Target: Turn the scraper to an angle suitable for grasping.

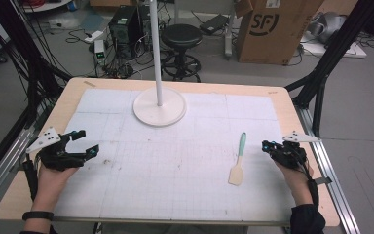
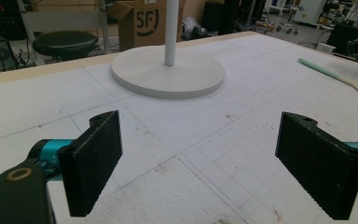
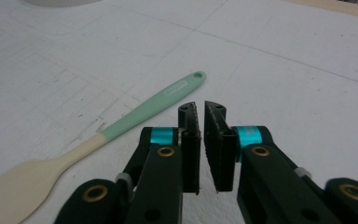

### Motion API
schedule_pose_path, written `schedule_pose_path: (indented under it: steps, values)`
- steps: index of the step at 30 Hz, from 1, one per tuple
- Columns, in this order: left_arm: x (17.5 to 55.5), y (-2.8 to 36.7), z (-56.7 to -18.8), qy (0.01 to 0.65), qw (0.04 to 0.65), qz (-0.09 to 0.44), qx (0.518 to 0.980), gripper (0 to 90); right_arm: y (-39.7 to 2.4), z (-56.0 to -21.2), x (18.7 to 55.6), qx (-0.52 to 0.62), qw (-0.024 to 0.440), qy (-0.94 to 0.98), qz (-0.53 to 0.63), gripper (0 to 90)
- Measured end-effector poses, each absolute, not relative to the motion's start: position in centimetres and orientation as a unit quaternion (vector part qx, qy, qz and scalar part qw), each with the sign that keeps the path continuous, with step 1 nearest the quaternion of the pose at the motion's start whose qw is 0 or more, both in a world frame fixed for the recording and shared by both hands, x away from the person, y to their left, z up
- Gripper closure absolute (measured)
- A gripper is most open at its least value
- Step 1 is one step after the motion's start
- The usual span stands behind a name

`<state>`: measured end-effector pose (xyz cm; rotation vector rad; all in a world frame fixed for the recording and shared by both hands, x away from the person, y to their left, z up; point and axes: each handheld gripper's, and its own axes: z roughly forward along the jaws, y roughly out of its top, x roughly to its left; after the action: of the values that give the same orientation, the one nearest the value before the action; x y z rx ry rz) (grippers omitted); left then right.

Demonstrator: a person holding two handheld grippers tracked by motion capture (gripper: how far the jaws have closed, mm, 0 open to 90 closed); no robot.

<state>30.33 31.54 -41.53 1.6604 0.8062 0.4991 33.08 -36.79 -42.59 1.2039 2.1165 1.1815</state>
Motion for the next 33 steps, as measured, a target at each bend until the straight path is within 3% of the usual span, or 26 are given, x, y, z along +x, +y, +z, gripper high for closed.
schedule_pose_path:
  steps: [14, 33]
  values:
    - [30.3, 31.6, -41.6, 0.339, 0.576, 0.209, 0.714, 15.6, -33.8, -43.8, 37.2, 0.447, 0.193, 0.792, 0.369, 89.5]
    - [29.7, 32.0, -41.5, 0.337, 0.577, 0.206, 0.715, 16.2, -30.3, -44.4, 39.7, 0.434, 0.173, 0.808, 0.359, 89.5]
